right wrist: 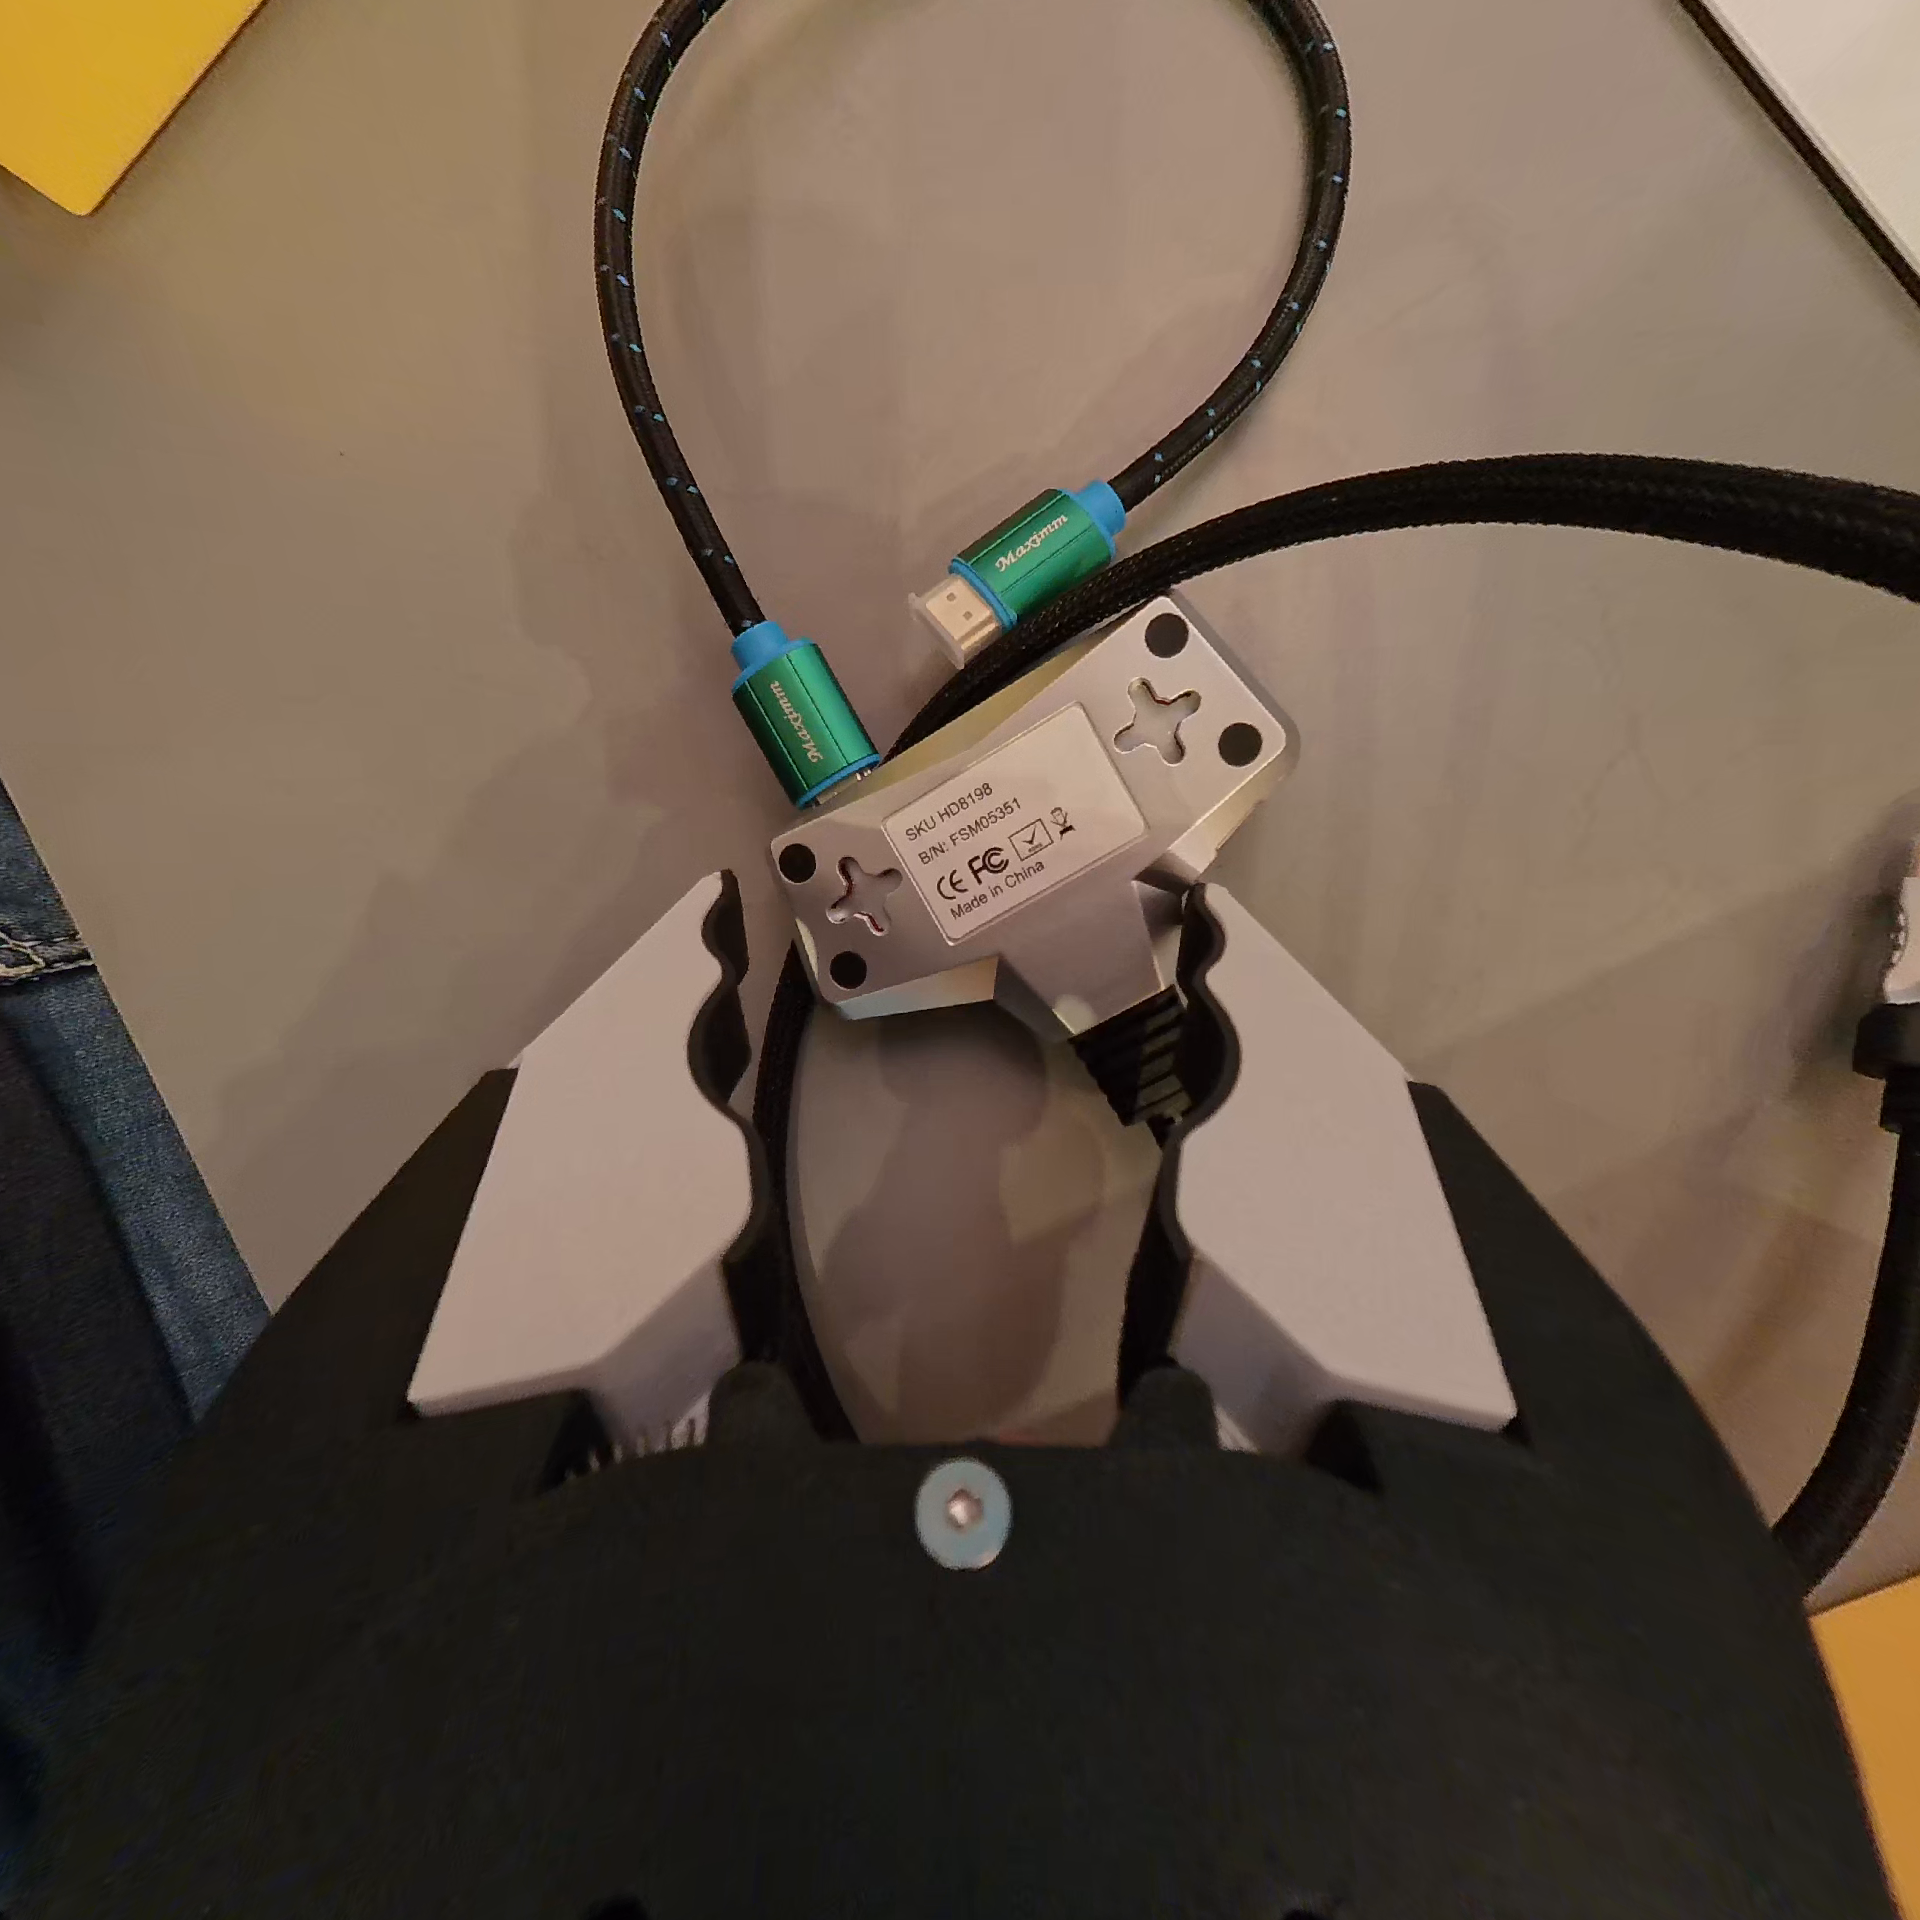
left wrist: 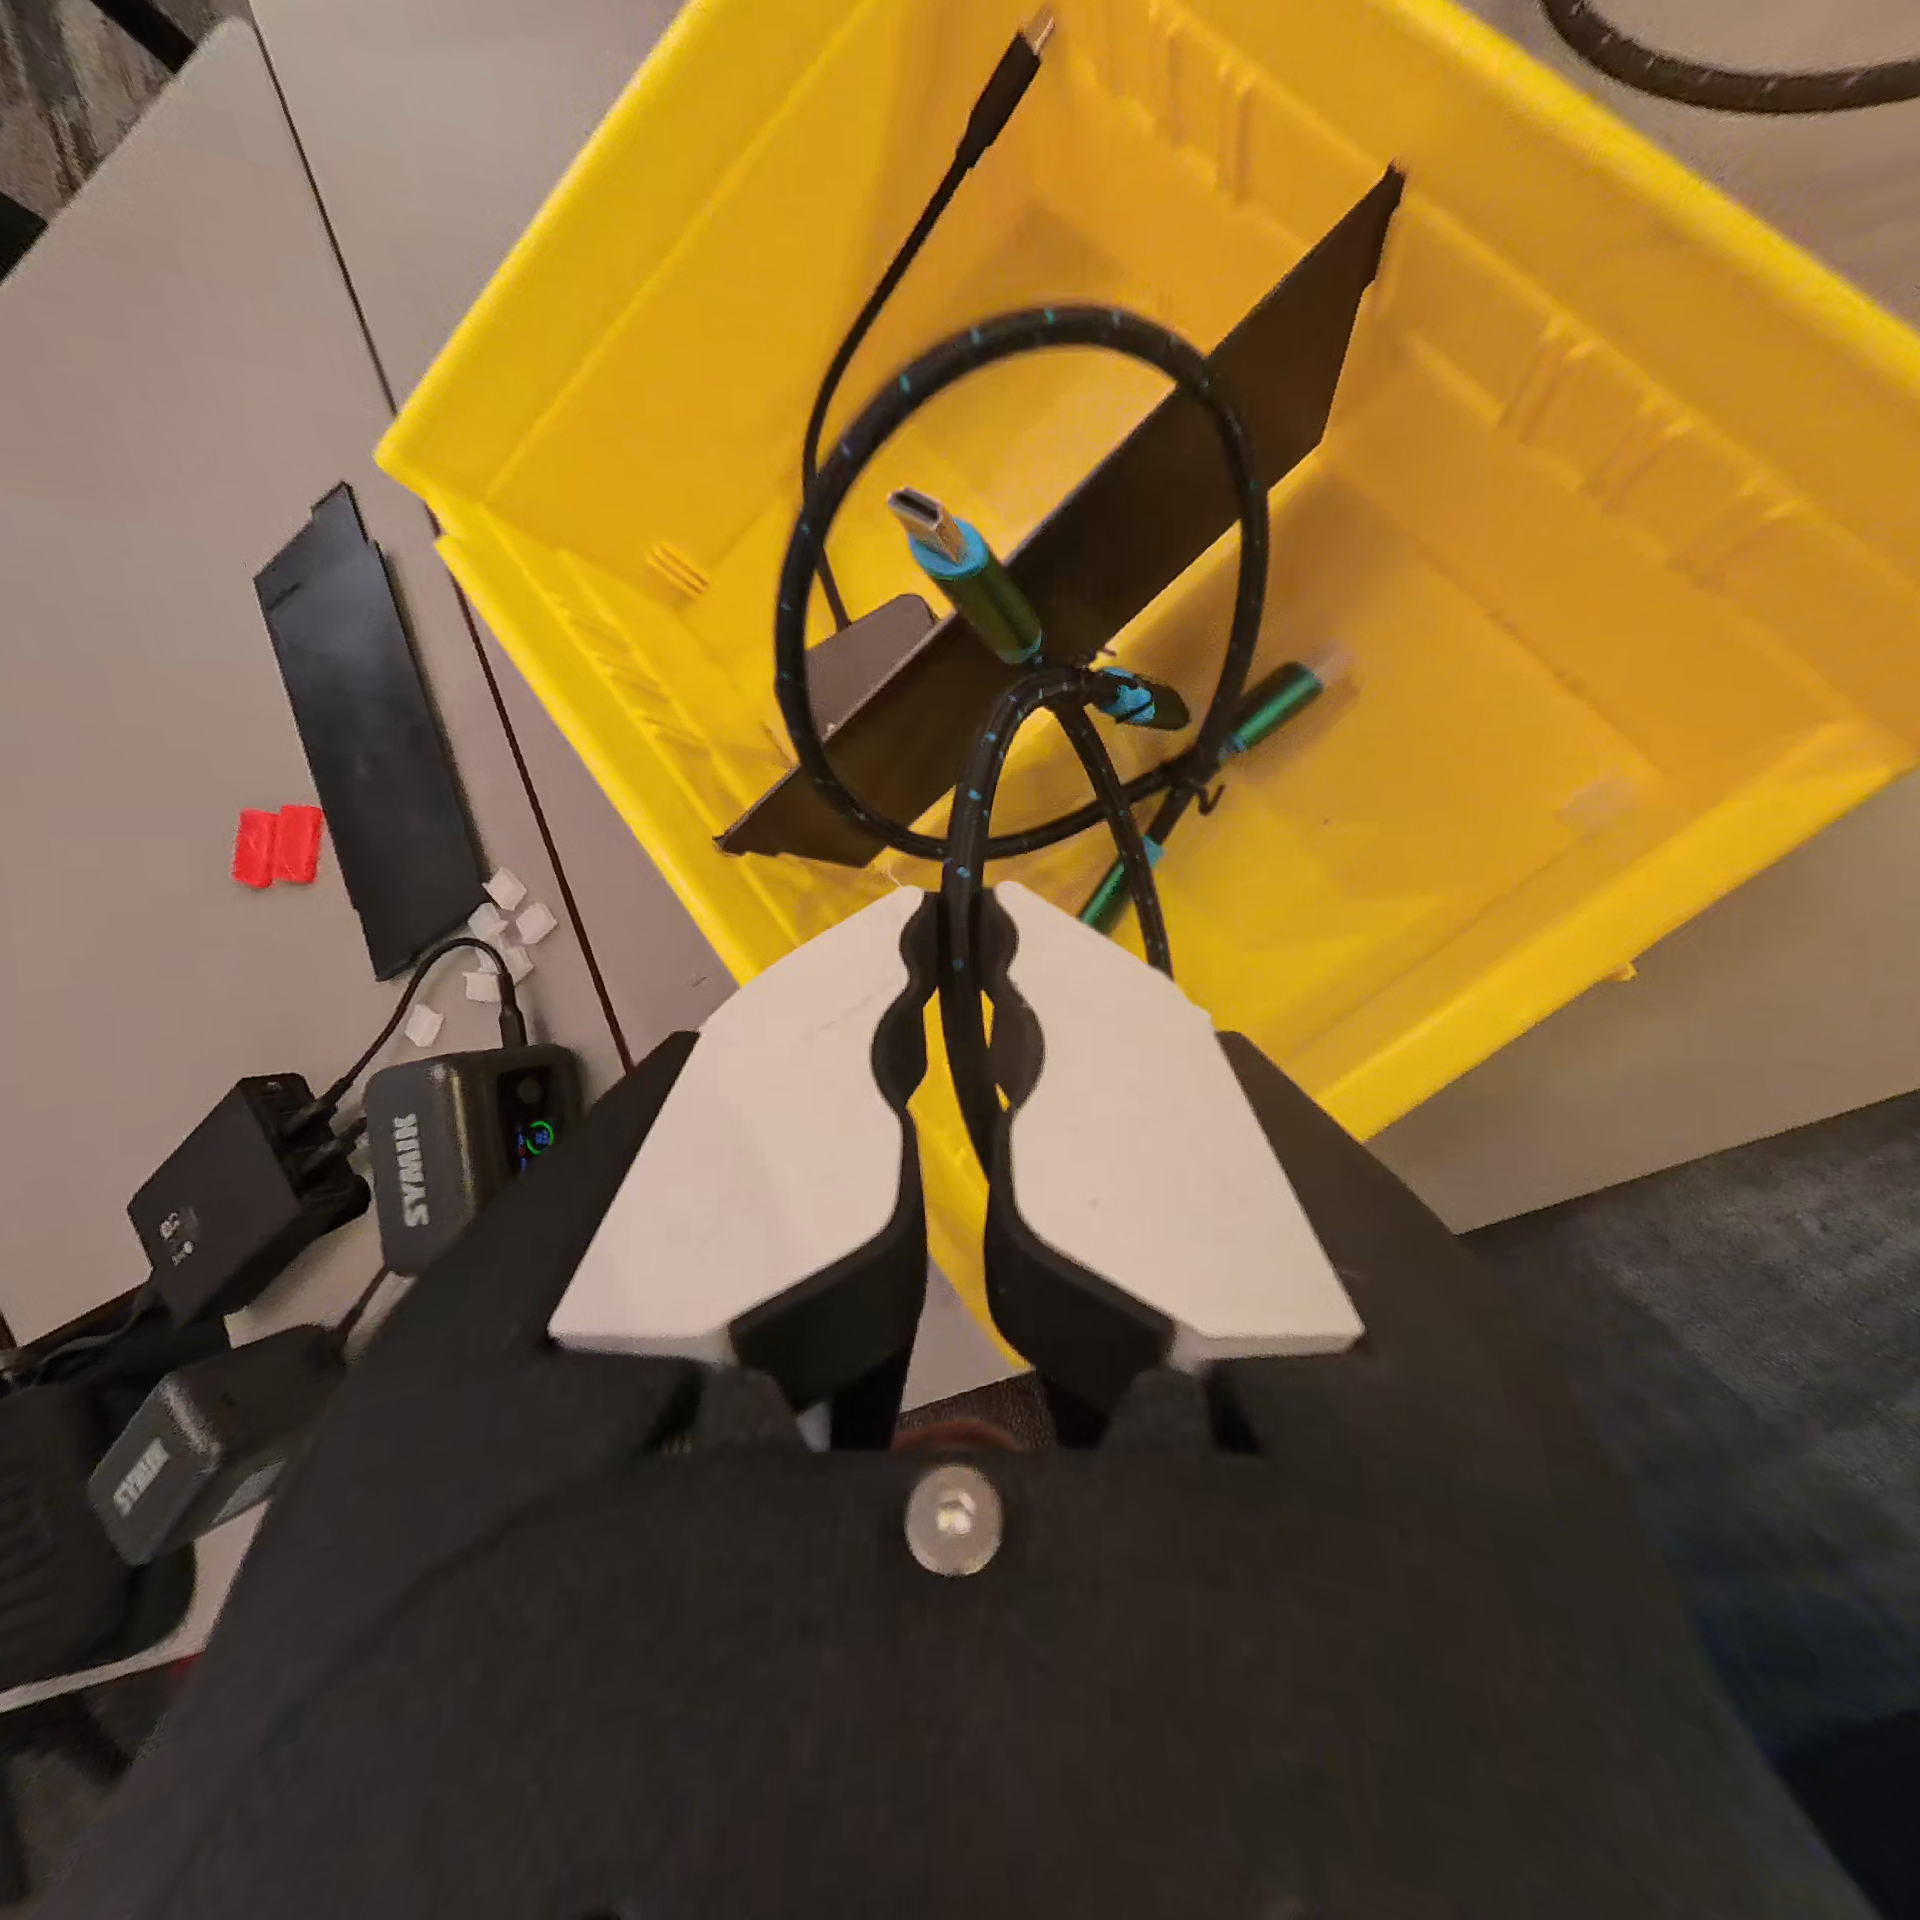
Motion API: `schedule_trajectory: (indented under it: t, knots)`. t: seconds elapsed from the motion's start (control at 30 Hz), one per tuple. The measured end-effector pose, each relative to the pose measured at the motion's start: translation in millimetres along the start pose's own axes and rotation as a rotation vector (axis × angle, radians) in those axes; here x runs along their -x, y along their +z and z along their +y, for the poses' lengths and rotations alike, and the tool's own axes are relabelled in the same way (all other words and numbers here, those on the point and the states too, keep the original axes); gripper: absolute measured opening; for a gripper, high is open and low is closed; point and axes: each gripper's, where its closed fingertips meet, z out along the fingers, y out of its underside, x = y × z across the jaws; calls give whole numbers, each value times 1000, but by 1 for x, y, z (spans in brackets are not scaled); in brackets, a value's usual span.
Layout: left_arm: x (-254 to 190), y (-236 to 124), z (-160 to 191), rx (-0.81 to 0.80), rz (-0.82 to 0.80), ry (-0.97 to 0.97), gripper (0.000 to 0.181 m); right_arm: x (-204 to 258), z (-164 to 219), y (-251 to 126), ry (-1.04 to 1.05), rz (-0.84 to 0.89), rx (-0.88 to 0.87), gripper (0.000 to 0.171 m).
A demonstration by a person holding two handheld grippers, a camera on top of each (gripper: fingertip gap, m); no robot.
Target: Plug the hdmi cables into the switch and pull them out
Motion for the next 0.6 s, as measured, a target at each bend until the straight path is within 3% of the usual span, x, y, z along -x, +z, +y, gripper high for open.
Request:
schedule_trajectory:
  t: [0.2, 0.43, 0.6]
  knots:
    - [1, -25, -21, -140, 65, -38, 6, 0, 0, 0, -2, 1, 2, 82]
    - [11, -58, -34, -234, 22, -28, 6, 0, 0, 0, 3, -1, 1, 82]
    - [-13, -94, -75, -440, 94, -9, 6, 4, -6, -9, 38, -37, -38, 85]
